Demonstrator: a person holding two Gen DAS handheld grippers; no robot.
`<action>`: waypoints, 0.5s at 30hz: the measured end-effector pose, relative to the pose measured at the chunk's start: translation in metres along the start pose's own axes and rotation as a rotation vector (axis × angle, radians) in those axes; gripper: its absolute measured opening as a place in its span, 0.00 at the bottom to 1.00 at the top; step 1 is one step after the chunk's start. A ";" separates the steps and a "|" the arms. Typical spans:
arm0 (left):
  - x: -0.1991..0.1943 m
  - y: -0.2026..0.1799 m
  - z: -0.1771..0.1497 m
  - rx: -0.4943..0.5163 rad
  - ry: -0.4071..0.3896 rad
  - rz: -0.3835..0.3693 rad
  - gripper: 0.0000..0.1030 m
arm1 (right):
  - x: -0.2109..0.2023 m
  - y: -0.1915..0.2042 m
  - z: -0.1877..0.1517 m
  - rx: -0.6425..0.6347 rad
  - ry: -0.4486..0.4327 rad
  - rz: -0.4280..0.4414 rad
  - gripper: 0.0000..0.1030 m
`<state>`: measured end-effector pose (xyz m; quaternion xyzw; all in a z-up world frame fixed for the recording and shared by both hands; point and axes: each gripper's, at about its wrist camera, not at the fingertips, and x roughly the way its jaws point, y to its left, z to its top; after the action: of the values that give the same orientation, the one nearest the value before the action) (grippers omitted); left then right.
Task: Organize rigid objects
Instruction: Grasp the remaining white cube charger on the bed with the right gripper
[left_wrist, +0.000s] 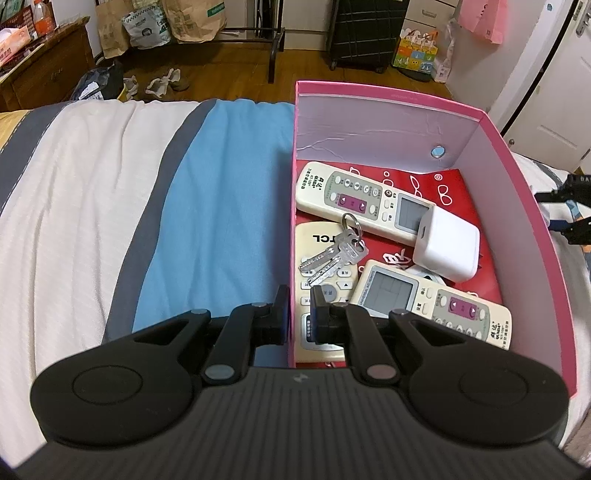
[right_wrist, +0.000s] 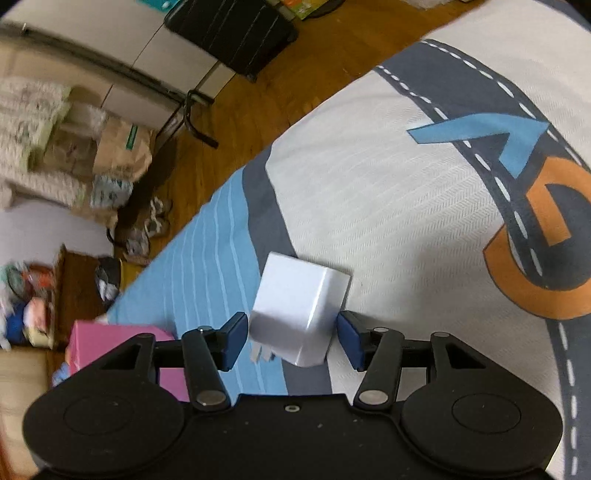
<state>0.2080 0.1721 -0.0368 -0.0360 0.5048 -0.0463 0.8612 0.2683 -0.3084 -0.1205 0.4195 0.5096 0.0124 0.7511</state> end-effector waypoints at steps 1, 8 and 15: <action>0.000 0.000 0.000 0.000 -0.001 0.000 0.08 | 0.001 -0.006 0.002 0.041 -0.006 0.025 0.57; 0.000 -0.001 -0.001 -0.002 0.000 -0.001 0.08 | 0.001 -0.005 -0.001 0.026 -0.028 0.028 0.42; 0.000 0.001 0.000 -0.014 0.008 -0.005 0.08 | -0.016 0.050 -0.019 -0.381 -0.022 -0.045 0.35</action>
<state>0.2080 0.1733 -0.0372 -0.0431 0.5084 -0.0452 0.8589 0.2660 -0.2710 -0.0786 0.2585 0.4989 0.0872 0.8226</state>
